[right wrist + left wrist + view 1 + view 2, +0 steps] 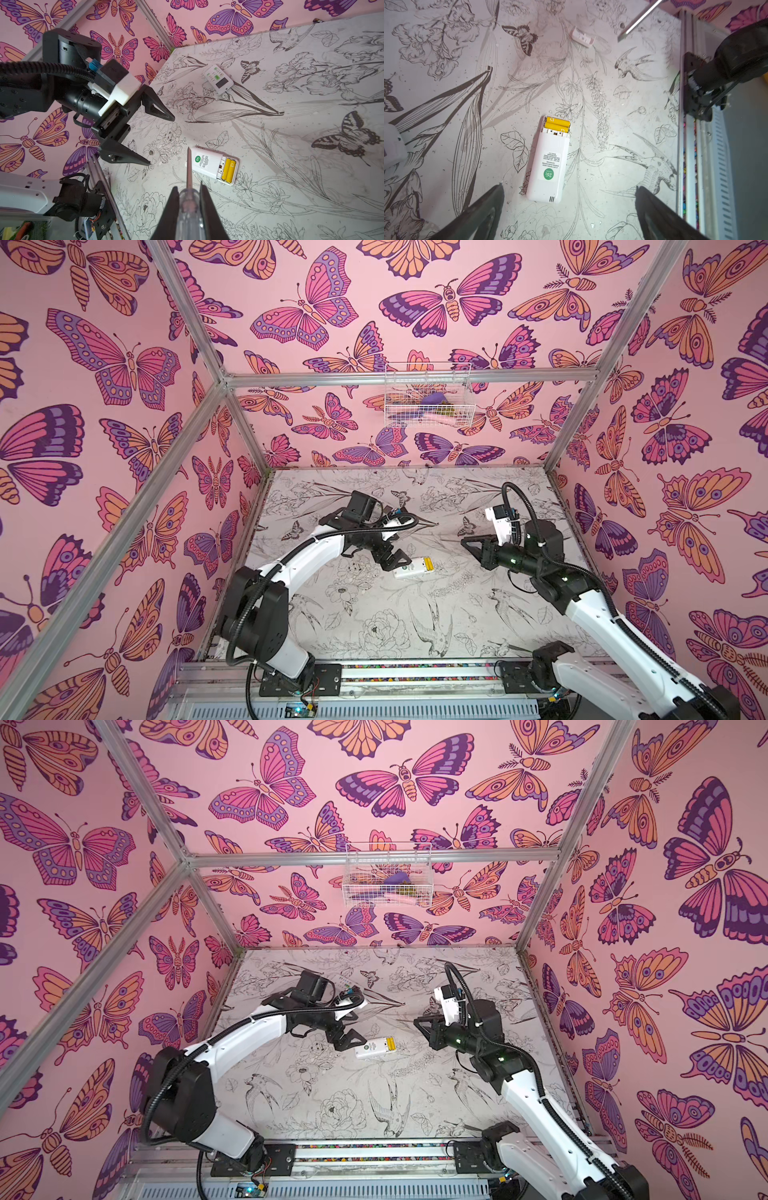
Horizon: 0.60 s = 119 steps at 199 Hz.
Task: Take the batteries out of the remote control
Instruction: 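Release the screwdriver from the left gripper and lower it toward the white remote, then close the left gripper on the white remote body below the yellow batteries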
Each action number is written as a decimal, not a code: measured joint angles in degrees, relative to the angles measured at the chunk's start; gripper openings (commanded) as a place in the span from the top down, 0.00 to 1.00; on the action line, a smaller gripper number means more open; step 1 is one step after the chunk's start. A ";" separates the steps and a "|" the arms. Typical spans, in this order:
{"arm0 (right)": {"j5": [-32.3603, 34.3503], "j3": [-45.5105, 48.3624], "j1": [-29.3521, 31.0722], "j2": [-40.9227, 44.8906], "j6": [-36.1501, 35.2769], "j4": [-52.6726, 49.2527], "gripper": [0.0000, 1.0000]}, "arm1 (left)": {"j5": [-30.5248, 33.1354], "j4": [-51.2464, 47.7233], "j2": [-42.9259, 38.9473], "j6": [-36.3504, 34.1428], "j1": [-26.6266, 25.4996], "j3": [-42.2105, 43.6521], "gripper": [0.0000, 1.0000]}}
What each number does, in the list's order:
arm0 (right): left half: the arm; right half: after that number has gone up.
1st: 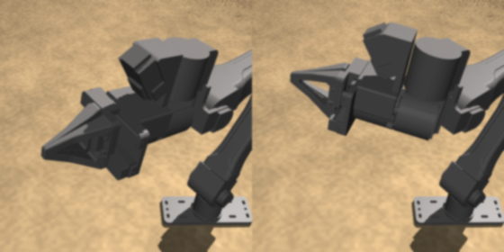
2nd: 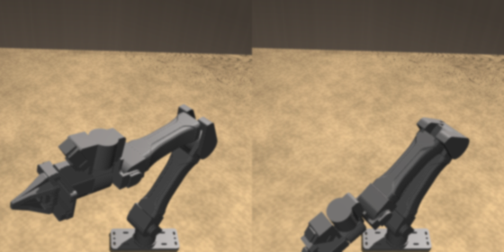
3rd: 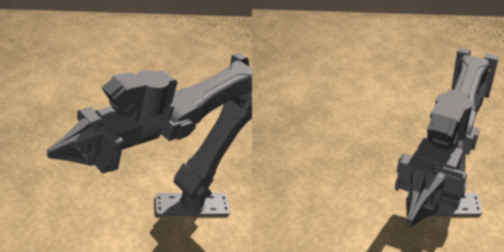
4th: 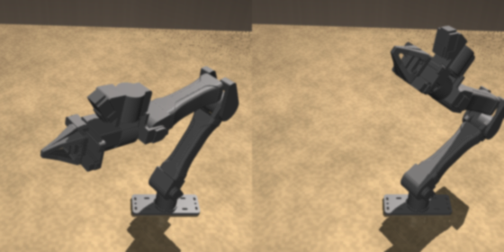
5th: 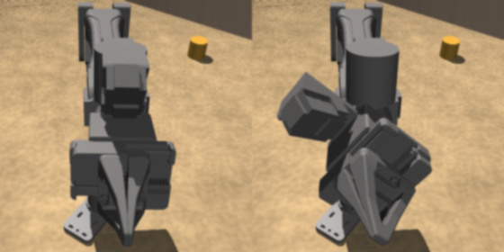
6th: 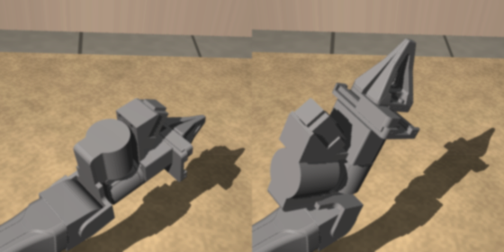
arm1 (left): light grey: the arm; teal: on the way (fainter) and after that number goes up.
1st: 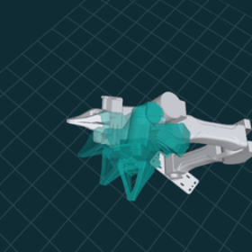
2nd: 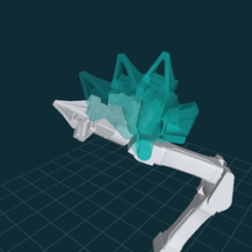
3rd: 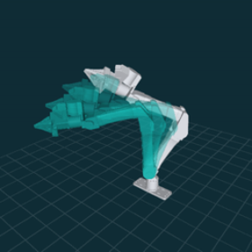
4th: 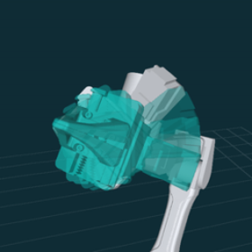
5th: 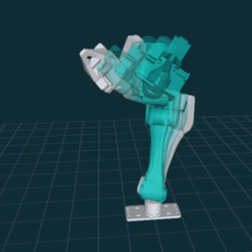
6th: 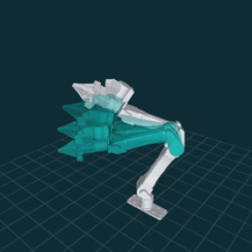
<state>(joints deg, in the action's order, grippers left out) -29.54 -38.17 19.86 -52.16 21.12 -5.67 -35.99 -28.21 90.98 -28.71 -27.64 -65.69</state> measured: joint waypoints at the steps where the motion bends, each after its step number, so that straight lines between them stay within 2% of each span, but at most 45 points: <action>1: 0.11 0.07 0.00 0.02 0.00 -0.02 0.98 | 0.15 0.04 0.13 -0.13 -0.11 0.00 0.01; 71: 3.69 1.97 -0.31 2.54 -2.12 -4.00 0.99 | 5.84 0.33 8.44 -6.82 -5.38 -0.04 0.01; 119: 4.94 3.08 -0.39 3.91 -2.99 -5.22 1.00 | 8.90 0.68 13.46 -8.48 -7.28 -2.49 0.02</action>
<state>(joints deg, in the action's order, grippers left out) -24.60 -35.09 19.46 -48.25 18.13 -10.90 -27.09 -27.53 104.44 -37.19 -34.92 -68.18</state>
